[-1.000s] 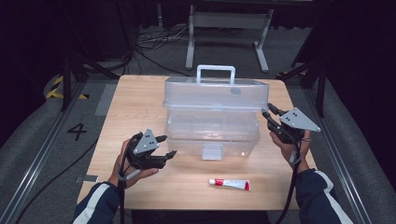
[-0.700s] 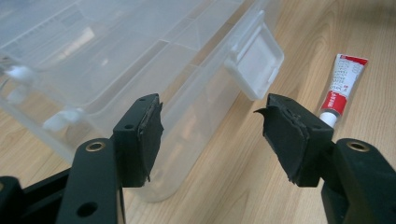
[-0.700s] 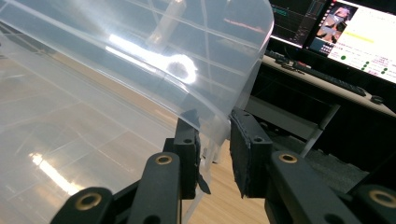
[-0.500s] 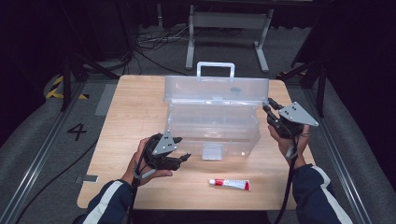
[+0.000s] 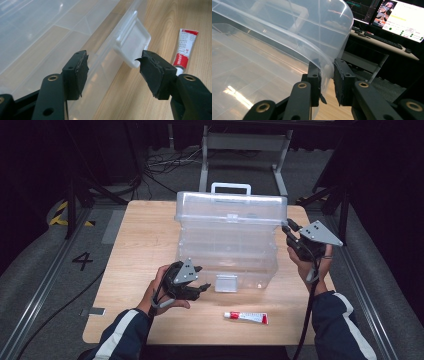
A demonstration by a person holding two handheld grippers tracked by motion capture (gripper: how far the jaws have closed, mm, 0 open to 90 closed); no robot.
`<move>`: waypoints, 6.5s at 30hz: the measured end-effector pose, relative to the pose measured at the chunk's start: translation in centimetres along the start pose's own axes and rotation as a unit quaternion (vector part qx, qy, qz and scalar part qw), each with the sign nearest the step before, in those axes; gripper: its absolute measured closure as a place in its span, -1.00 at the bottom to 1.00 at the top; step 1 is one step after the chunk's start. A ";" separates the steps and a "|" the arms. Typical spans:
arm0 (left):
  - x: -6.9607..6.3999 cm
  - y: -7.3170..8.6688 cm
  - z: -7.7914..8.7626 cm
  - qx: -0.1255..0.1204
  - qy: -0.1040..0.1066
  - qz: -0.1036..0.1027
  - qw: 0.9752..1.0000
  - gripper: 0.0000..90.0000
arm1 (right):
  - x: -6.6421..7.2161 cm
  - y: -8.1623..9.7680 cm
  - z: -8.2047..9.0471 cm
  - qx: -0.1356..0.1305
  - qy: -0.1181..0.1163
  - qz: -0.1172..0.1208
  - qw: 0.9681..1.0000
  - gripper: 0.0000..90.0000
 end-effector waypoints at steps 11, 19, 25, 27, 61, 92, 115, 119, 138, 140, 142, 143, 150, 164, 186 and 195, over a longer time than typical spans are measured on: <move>0.2 -0.5 -1.3 0.015 0.004 -0.005 1.000 -0.16 | -0.6 -1.0 -0.6 0.004 -0.006 -0.012 1.000 0.71; 1.2 0.2 -1.8 0.030 -0.002 0.005 1.000 -0.07 | -1.1 -1.6 -1.1 0.002 0.001 -0.015 1.000 0.73; 2.3 0.8 -1.9 0.037 -0.010 0.018 0.999 0.16 | -1.4 -2.1 -1.6 -0.001 0.010 -0.015 1.000 0.75; 2.7 1.1 -1.9 0.039 -0.012 0.024 0.999 0.21 | -1.5 -2.2 -1.8 -0.006 0.013 -0.015 1.000 0.76; 3.2 2.0 -2.1 0.063 0.000 -0.016 0.998 0.49 | -3.3 -4.2 -4.7 0.003 0.042 0.016 0.999 0.89; 3.2 2.0 -2.1 0.058 0.003 -0.020 0.998 0.50 | -4.1 -5.1 -6.3 0.018 0.027 -0.009 0.999 0.89; 3.3 2.0 -2.2 0.054 0.002 -0.029 0.998 0.50 | -5.1 -5.7 -8.1 0.025 0.010 -0.038 0.999 0.90; 3.2 2.0 -2.1 0.055 0.001 -0.028 0.998 0.51 | -5.3 -5.8 -8.5 0.026 0.006 -0.039 0.999 0.90; 3.4 2.3 -1.9 0.054 0.019 -0.042 0.997 0.57 | -6.1 -6.3 -10.7 0.063 0.000 -0.035 0.997 0.89; 3.4 2.3 -1.9 0.054 0.022 -0.046 0.997 0.58 | -6.1 -6.4 -11.0 0.064 -0.002 -0.037 0.997 0.89; 3.3 2.4 -1.8 0.054 0.027 -0.045 0.997 0.60 | -6.1 -6.4 -11.2 0.067 -0.002 -0.039 0.997 0.89; 3.3 2.4 -1.8 0.054 0.027 -0.045 0.997 0.60 | -6.1 -6.4 -11.2 0.067 -0.002 -0.039 0.997 0.89; 3.2 2.6 -1.6 0.053 0.032 -0.047 0.997 0.61 | -6.1 -6.7 -12.2 0.076 -0.005 -0.037 0.996 0.89; 3.2 2.9 -1.3 0.045 0.040 -0.052 0.997 0.63 | -6.1 -6.8 -13.7 0.095 -0.020 -0.034 0.995 0.89; 3.1 3.2 -1.2 0.037 0.033 -0.044 0.998 0.59 | -6.3 -6.5 -15.4 0.105 -0.022 -0.027 0.994 0.87; 3.1 3.2 -1.2 0.035 0.027 -0.038 0.998 0.55 | -6.5 -6.4 -16.3 0.114 -0.026 -0.026 0.993 0.87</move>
Point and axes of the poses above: each handheld gripper's, and its own axes: z roughly backward along the jaws, y roughly out of its underside, x roughly to its left, the point moved 10 cm from there along -z, roughly forward along the jaws, and after that the axes turned 12 degrees about x, right-handed, at the moved point
